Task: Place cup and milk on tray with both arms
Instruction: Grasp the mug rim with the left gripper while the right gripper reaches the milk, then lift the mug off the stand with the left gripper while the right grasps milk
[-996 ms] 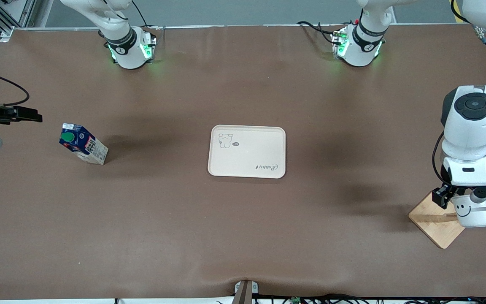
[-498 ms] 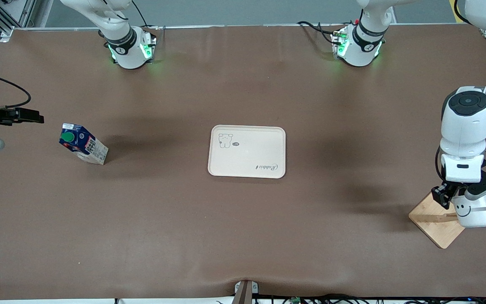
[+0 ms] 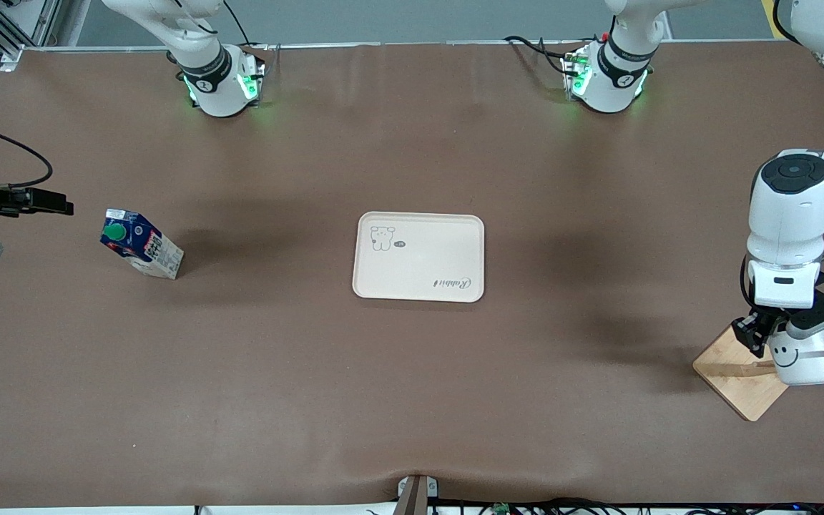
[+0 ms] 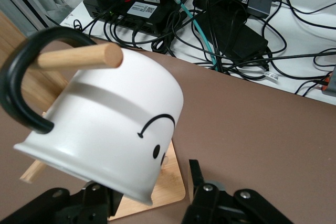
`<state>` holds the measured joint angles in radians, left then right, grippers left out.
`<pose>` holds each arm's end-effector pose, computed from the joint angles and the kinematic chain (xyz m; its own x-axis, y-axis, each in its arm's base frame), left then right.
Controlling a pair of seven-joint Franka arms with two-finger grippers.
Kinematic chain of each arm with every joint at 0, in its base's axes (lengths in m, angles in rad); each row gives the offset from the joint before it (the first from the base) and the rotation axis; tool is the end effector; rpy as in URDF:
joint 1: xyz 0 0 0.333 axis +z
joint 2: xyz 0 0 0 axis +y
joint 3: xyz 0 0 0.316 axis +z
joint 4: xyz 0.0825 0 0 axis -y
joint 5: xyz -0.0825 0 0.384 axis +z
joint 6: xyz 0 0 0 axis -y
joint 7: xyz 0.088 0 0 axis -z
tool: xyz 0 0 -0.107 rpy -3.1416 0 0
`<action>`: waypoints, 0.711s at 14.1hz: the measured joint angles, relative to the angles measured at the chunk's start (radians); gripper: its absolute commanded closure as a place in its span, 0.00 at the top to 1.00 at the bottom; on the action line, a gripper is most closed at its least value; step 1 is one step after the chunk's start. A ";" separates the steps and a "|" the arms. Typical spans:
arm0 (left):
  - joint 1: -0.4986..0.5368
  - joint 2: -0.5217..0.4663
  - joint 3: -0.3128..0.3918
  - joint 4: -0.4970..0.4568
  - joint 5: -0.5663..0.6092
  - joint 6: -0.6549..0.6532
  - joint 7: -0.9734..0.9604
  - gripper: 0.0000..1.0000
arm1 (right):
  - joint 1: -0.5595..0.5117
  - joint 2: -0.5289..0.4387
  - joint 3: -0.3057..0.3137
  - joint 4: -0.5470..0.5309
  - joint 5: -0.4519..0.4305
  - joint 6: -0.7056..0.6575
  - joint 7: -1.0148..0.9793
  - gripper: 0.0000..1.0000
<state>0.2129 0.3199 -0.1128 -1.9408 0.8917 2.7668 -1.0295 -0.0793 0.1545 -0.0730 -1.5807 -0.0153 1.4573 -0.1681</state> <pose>0.6448 0.0362 0.3655 0.7364 0.2666 0.6218 0.4042 -0.9104 -0.0885 0.5711 -0.0868 0.5243 0.9614 0.0177 -0.2744 0.0127 -0.9997 -0.0199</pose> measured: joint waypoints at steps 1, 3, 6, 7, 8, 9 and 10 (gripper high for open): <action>0.002 0.004 0.000 0.000 0.001 0.006 0.001 0.40 | 0.000 0.000 0.000 0.000 0.000 0.000 0.002 1.00; 0.002 0.007 0.000 0.000 0.003 0.011 0.002 0.28 | 0.000 0.000 0.000 -0.006 0.000 -0.005 0.013 1.00; 0.001 0.009 -0.001 0.002 0.007 0.015 0.003 0.11 | 0.000 0.004 0.000 -0.074 0.000 0.067 0.023 1.00; 0.000 0.009 -0.001 0.004 0.009 0.017 0.006 0.07 | 0.000 0.007 0.000 -0.097 0.000 0.093 0.023 1.00; -0.002 0.008 -0.002 0.007 0.011 0.018 0.007 0.02 | 0.000 0.010 0.000 -0.116 0.000 0.108 0.023 1.00; -0.004 0.008 -0.005 0.008 0.011 0.018 0.007 0.00 | 0.000 0.010 0.000 -0.130 0.000 0.118 0.024 1.00; -0.004 0.008 -0.011 0.011 0.012 0.018 0.007 0.00 | 0.000 0.010 -0.001 -0.143 0.000 0.132 0.024 1.00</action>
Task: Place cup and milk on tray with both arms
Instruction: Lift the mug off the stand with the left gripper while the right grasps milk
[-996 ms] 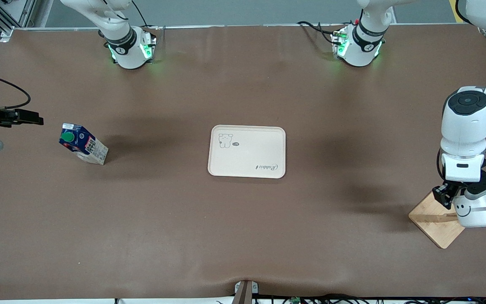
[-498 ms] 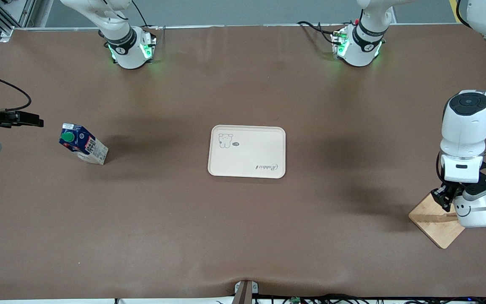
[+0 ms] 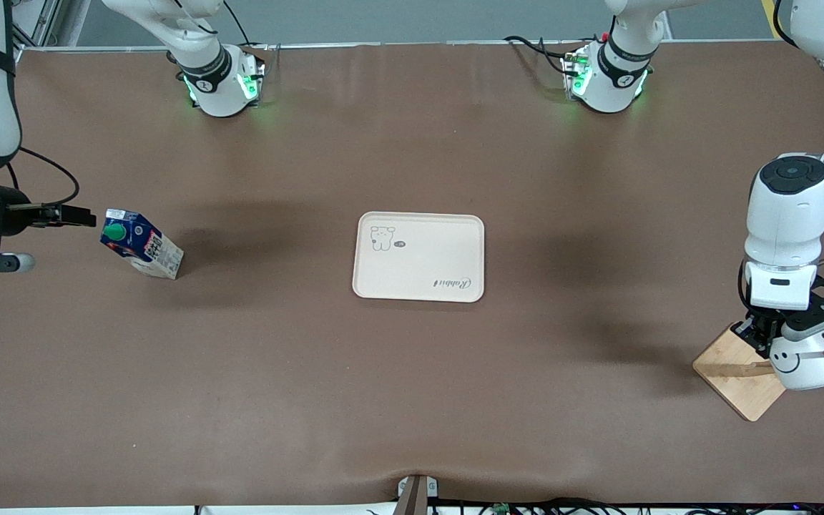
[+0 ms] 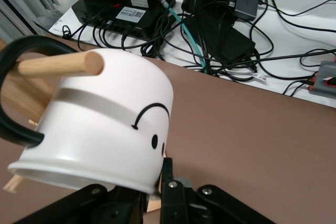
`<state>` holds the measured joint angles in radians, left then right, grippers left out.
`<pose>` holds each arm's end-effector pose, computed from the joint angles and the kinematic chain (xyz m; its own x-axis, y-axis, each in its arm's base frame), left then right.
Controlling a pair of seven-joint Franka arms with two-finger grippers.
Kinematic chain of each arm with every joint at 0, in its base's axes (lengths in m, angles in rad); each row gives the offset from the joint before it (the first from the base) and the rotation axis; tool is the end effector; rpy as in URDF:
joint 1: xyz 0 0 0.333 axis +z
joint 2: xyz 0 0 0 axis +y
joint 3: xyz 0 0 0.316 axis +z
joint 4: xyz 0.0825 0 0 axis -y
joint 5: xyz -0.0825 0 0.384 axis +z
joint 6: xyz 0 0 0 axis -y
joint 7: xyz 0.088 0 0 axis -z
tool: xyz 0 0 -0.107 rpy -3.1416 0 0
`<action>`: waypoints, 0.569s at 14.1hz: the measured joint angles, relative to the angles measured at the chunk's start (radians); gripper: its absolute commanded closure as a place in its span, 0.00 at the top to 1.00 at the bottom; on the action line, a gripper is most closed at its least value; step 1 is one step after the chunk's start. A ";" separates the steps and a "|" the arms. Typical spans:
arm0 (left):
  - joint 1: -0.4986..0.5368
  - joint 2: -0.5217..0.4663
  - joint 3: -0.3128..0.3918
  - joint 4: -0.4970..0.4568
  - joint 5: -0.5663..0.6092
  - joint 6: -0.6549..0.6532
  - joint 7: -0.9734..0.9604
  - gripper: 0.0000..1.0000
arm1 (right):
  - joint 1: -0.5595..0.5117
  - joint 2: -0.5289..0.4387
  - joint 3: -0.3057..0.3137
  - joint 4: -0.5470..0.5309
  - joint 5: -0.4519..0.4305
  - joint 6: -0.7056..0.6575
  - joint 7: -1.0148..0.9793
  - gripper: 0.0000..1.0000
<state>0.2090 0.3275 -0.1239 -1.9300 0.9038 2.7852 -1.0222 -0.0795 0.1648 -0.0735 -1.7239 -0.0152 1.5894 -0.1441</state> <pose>0.6484 0.0253 0.3675 0.7373 0.2376 0.6324 0.3705 -0.9250 -0.0845 0.5696 -0.0873 0.4616 0.9554 -0.0044 -0.2952 -0.0096 -0.9998 -0.0161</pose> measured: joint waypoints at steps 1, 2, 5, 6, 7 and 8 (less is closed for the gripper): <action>0.000 0.000 -0.008 0.002 0.000 0.000 0.000 0.00 | 0.000 0.000 0.000 -0.014 0.000 0.019 0.000 1.00; 0.000 -0.001 -0.016 0.004 0.000 0.000 0.000 0.00 | 0.000 -0.001 0.000 -0.032 0.000 0.041 0.000 1.00; -0.002 -0.008 -0.035 0.005 0.000 0.000 0.000 0.00 | 0.000 -0.002 0.000 -0.086 0.000 0.081 0.001 1.00; -0.002 -0.010 -0.040 0.005 0.000 -0.001 0.000 0.00 | 0.000 -0.003 0.000 -0.104 0.000 0.097 0.001 1.00; -0.002 -0.012 -0.044 0.005 0.000 -0.003 0.000 0.00 | 0.000 -0.003 0.000 -0.121 0.000 0.110 0.001 1.00; -0.002 -0.013 -0.048 0.005 0.000 -0.009 0.000 0.00 | 0.000 -0.004 0.000 -0.137 0.000 0.118 0.001 1.00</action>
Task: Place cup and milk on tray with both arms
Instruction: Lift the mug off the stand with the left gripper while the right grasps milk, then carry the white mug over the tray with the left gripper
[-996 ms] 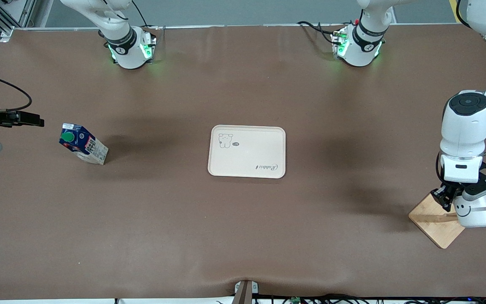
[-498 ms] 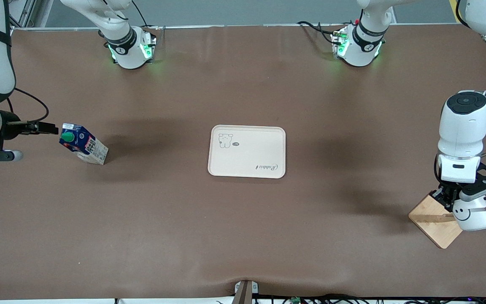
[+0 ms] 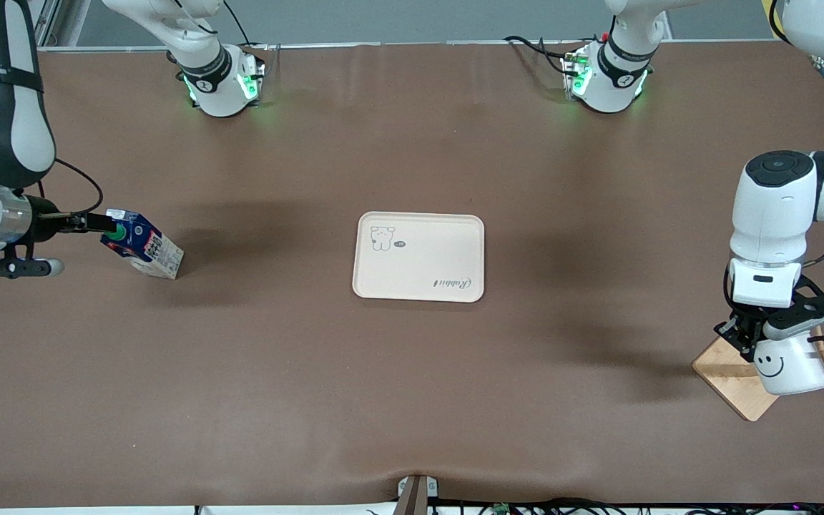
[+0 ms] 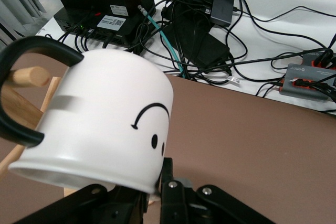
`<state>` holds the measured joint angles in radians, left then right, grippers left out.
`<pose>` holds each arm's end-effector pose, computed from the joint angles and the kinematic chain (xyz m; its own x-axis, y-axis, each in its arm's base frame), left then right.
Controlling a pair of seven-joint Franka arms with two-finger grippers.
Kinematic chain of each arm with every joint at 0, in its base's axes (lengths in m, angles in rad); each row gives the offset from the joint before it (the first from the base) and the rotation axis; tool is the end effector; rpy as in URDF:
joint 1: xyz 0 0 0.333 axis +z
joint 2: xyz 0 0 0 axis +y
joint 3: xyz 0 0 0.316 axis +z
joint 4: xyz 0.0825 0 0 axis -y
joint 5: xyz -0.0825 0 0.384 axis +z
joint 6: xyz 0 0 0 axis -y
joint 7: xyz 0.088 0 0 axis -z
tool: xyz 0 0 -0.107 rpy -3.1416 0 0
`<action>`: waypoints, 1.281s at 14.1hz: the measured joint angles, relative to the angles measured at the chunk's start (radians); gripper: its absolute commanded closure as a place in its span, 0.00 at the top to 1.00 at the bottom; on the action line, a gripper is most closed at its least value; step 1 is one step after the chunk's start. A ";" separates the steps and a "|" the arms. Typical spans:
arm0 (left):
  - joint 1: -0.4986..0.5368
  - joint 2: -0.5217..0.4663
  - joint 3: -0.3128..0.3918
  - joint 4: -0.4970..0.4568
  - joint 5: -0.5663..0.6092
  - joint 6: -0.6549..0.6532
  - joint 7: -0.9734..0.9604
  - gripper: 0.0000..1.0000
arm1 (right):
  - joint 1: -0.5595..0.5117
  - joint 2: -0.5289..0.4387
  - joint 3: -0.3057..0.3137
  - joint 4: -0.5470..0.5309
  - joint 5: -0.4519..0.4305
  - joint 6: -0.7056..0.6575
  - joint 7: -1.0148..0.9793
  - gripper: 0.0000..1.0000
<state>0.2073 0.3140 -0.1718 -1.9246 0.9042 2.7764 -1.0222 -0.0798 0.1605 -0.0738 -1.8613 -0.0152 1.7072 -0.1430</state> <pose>0.6493 -0.0038 0.3796 0.7367 0.2113 0.6424 0.3326 -0.9403 -0.0720 0.5574 -0.0863 0.4099 0.9509 -0.0037 -0.3095 -0.0101 -0.9998 -0.0188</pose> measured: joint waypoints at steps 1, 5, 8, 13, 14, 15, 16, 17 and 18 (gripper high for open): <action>0.000 -0.003 -0.008 0.001 0.000 -0.015 0.000 0.00 | 0.000 -0.001 0.000 -0.015 0.000 0.007 0.000 1.00; 0.000 -0.027 -0.057 0.002 0.000 -0.108 0.000 0.00 | 0.000 -0.010 0.000 -0.081 0.000 0.064 0.000 1.00; 0.000 -0.039 -0.105 0.003 0.000 -0.188 -0.001 0.00 | -0.005 -0.015 -0.001 -0.101 0.000 0.077 0.000 1.00; -0.001 -0.043 -0.203 0.020 -0.061 -0.318 -0.005 0.00 | -0.015 -0.018 -0.003 -0.146 0.000 0.149 0.000 1.00; -0.001 -0.044 -0.228 0.030 -0.093 -0.349 -0.005 0.00 | -0.015 -0.018 -0.003 -0.155 0.000 0.159 0.000 1.00; -0.001 -0.044 -0.256 0.042 -0.127 -0.384 -0.005 0.00 | -0.015 -0.018 -0.003 -0.163 0.000 0.163 0.000 1.00; -0.003 -0.045 -0.285 0.052 -0.162 -0.416 -0.005 0.00 | -0.015 -0.018 -0.003 -0.174 0.000 0.167 0.000 1.00; -0.007 -0.044 -0.313 0.062 -0.206 -0.446 -0.005 0.00 | -0.015 -0.018 -0.003 -0.184 0.002 0.171 0.001 1.00; -0.011 -0.044 -0.342 0.067 -0.255 -0.468 -0.006 0.00 | -0.015 -0.018 -0.002 -0.193 0.004 0.174 0.001 1.00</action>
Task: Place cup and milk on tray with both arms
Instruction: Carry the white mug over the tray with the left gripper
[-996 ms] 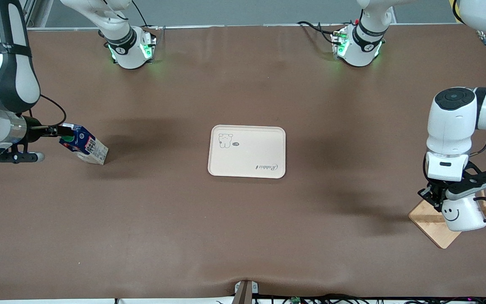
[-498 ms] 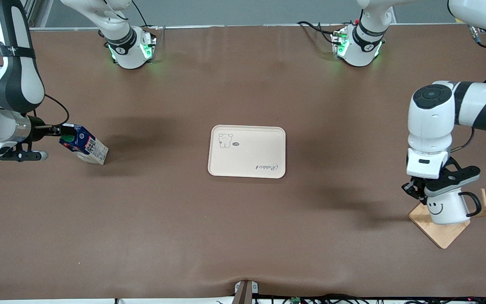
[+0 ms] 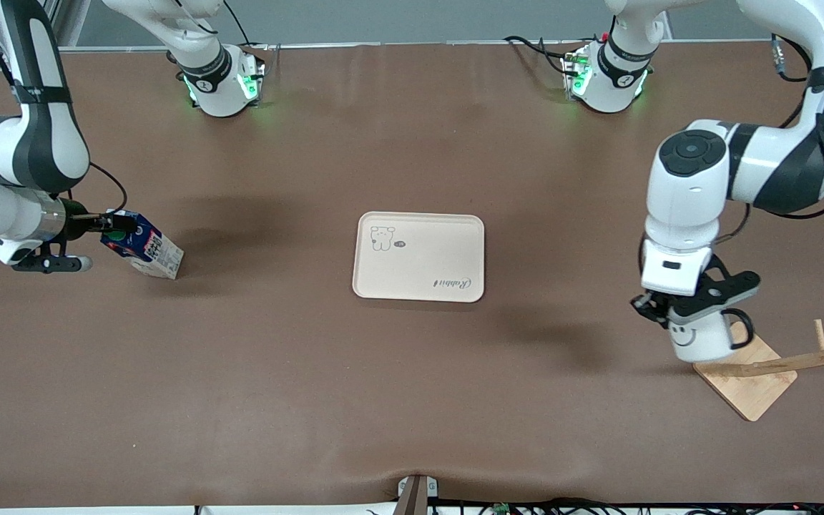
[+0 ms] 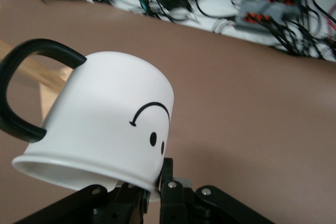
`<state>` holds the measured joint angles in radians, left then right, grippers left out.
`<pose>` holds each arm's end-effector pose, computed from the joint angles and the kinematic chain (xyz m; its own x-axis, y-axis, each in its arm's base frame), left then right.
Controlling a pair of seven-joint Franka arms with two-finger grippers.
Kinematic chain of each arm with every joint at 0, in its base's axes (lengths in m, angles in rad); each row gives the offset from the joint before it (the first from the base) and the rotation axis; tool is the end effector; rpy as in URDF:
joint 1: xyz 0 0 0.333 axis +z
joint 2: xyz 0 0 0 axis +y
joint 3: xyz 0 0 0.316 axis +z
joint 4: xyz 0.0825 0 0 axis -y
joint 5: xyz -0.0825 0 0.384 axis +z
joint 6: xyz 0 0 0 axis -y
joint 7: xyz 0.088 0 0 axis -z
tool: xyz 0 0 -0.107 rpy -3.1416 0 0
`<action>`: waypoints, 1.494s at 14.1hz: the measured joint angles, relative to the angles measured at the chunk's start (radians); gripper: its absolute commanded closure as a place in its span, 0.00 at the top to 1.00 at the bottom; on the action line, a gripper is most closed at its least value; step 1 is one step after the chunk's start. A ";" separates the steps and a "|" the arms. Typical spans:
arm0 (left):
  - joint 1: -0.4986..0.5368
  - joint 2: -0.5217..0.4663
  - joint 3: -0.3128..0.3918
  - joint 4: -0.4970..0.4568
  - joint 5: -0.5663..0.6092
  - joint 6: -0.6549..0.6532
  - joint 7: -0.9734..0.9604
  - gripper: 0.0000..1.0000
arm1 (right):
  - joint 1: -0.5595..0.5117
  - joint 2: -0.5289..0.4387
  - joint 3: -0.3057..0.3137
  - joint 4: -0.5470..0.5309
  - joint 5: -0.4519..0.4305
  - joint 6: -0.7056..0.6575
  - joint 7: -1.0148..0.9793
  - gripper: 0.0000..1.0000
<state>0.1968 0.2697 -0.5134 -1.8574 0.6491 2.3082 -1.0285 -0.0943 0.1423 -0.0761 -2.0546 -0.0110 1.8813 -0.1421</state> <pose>0.6170 -0.1673 0.4160 0.8531 0.2939 0.4312 0.3641 -0.9272 -0.0884 0.5286 -0.0912 0.3471 0.9506 -0.0192 -0.3097 -0.0281 -0.9993 -0.0244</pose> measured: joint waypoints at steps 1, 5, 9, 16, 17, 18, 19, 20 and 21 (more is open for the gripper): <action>-0.003 0.000 -0.025 0.001 -0.050 -0.010 -0.002 0.00 | 0.000 0.000 0.000 -0.006 0.004 0.003 0.000 1.00; -0.046 0.014 -0.065 0.002 -0.258 -0.016 -0.005 0.00 | 0.000 0.000 0.000 -0.021 0.009 0.018 0.001 1.00; -0.150 0.068 -0.068 0.008 -0.432 -0.016 -0.044 0.00 | -0.001 -0.001 0.000 -0.071 0.043 0.090 0.002 0.59; -0.281 0.216 -0.069 0.076 -0.655 -0.017 -0.197 0.00 | -0.004 -0.017 -0.002 -0.081 0.047 0.109 0.002 0.05; -0.300 0.242 -0.069 0.088 -0.658 -0.018 -0.215 0.00 | -0.004 -0.018 -0.002 -0.076 0.047 0.106 0.002 0.05; -0.320 0.269 -0.069 0.103 -0.665 -0.026 -0.228 0.00 | -0.004 -0.018 -0.002 -0.067 0.047 0.093 0.002 0.00; -0.336 0.295 -0.069 0.119 -0.680 -0.045 -0.237 0.00 | -0.004 -0.019 -0.002 -0.052 0.048 0.068 0.002 0.00; -0.346 0.322 -0.069 0.137 -0.703 -0.072 -0.242 0.00 | -0.004 -0.020 -0.002 -0.034 0.048 0.040 0.002 0.00; -0.352 0.345 -0.069 0.155 -0.726 -0.105 -0.242 0.00 | -0.004 -0.020 -0.002 -0.015 0.048 0.012 0.002 0.00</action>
<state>-0.1554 0.6149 -0.5821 -1.7022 -0.0767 2.2034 -1.2708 -0.0985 0.1220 -0.0781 -2.0695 0.0370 1.8928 -0.1401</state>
